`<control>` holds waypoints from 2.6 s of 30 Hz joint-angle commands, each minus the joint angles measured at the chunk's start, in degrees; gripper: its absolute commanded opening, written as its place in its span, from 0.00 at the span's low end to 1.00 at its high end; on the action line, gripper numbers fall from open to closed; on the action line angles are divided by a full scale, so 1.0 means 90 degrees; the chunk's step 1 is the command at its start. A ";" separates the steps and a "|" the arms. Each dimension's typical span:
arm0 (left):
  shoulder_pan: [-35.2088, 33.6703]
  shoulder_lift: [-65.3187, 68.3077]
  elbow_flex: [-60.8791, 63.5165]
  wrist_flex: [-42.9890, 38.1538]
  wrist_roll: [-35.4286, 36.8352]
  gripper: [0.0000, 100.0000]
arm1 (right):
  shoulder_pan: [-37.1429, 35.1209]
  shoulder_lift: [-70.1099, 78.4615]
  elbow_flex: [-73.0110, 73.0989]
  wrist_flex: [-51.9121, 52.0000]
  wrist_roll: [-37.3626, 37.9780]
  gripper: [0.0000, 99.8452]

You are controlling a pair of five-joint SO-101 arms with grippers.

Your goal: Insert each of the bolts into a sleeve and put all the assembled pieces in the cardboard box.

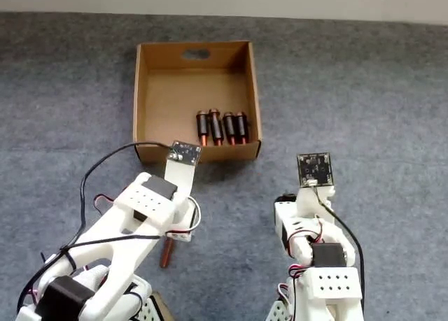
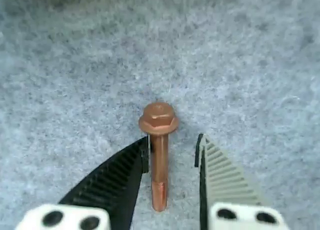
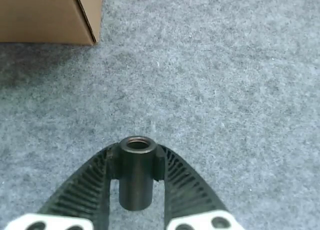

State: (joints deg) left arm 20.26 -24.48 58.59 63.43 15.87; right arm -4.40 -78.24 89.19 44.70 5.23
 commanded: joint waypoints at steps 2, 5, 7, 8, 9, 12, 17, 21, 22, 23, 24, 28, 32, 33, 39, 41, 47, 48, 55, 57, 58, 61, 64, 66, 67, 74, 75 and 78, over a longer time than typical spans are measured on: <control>-0.0024 -0.0181 0.0005 -0.0225 0.0010 0.15 | -0.0054 -0.0093 -0.0024 -0.0024 0.0098 0.01; -0.0015 -0.0181 0.0093 -0.0371 0.0010 0.11 | -0.0054 -0.0093 -0.0024 -0.0024 0.0098 0.01; -0.0015 -0.0181 0.0210 -0.0410 0.0010 0.10 | -0.0054 -0.0093 -0.0024 -0.0024 0.0098 0.01; -0.0024 -0.0181 0.0298 -0.0479 0.0010 0.11 | -0.0054 -0.0093 -0.0024 -0.0024 0.0098 0.01; -0.0034 -0.0181 0.0396 -0.0567 0.0010 0.11 | -0.0054 -0.0093 -0.0024 -0.0024 0.0098 0.01; -0.0171 -0.0181 0.0611 -0.0899 0.0000 0.15 | -0.0054 -0.0093 -0.0024 -0.0024 0.0098 0.01; -0.0493 -0.0181 0.0630 -0.1192 0.0010 0.16 | -0.0054 -0.0093 -0.0024 -0.0024 0.0098 0.01; -0.0474 -0.0181 0.0630 -0.1211 0.0010 0.16 | -0.0054 -0.0093 -0.0024 -0.0024 0.0098 0.01; -0.0474 -0.0181 0.0630 -0.1211 0.0010 0.15 | -0.0054 -0.0093 -0.0024 -0.0024 0.0098 0.01; -0.0474 -0.0181 0.0630 -0.1250 0.0010 0.12 | -0.0054 -0.0083 -0.0024 -0.0024 0.0098 0.01; -0.0474 -0.0181 0.0630 -0.1299 0.0010 0.09 | -0.0054 -0.0083 -0.0024 -0.0024 0.0098 0.01; -0.0464 -0.0181 0.0650 -0.1348 0.0010 0.03 | -0.0054 -0.0083 -0.0024 -0.0024 0.0098 0.01; -0.0464 -0.0190 0.0659 -0.1328 0.0010 0.01 | -0.0054 -0.0103 -0.0024 -0.0005 0.0088 0.01; -0.0474 -0.0239 0.0659 -0.1309 0.0010 0.01 | -0.0063 -0.0112 -0.0034 -0.0005 0.0059 0.01; -0.0630 -0.0259 -0.0493 0.0713 -0.0029 0.01 | -0.0806 -0.0112 -0.0298 0.0015 0.0068 0.01; -0.0835 -0.0259 -0.1158 0.1582 -0.0029 0.01 | -0.1128 -0.0112 -0.0503 0.0015 0.0059 0.01; -0.1431 -0.0259 -0.2623 0.2266 -0.0010 0.01 | -0.2232 -0.0112 -0.1177 -0.0034 0.0049 0.01; -0.1421 -0.0259 -0.2828 0.2315 -0.0010 0.01 | -0.2388 -0.0112 -0.1236 -0.0103 0.0049 0.01; -0.1421 -0.0259 -0.4625 0.3184 0.0000 0.01 | -0.2886 -0.0112 -0.1021 -0.1734 0.0039 0.01; -0.1421 -0.0259 -0.5114 0.3302 0.0000 0.01 | -0.2886 -0.0112 -0.1011 -0.2056 0.0039 0.01; -0.1421 -0.0259 -0.5338 0.3302 0.0000 0.01 | -0.2886 -0.0112 -0.1011 -0.2144 0.0039 0.01; -0.1411 -0.0259 -0.5895 0.3302 0.0010 0.01 | -0.3013 -0.0112 -0.0943 -0.2310 0.0039 0.01; -0.1304 -0.0259 -0.6413 0.3292 0.0010 0.01 | -0.3170 -0.0112 -0.0728 -0.2554 -0.0410 0.01; -0.1138 -0.0259 -0.6676 0.3194 0.0010 0.01 | -0.3160 -0.0112 -0.0669 -0.2808 -0.0996 0.01; -0.1001 -0.0259 -0.6755 0.3126 0.0010 0.01 | -0.3160 -0.0112 -0.0669 -0.2867 -0.1182 0.01; -0.0054 -0.0259 -0.6823 0.2745 0.1201 0.01 | -0.3160 -0.0884 -0.0503 -0.2779 -0.0791 0.01; 0.0015 -0.0259 -0.6833 0.2667 0.1241 0.01 | -0.3160 -0.1197 -0.0405 -0.2730 -0.0772 0.01; 0.0093 -0.0259 -0.6833 0.2403 0.1221 0.01 | -0.3189 -0.2281 0.0093 -0.2711 -0.0762 0.01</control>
State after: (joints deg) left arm 19.82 -25.54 0.13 87.69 26.07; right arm -32.18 -90.55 88.04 20.53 -2.59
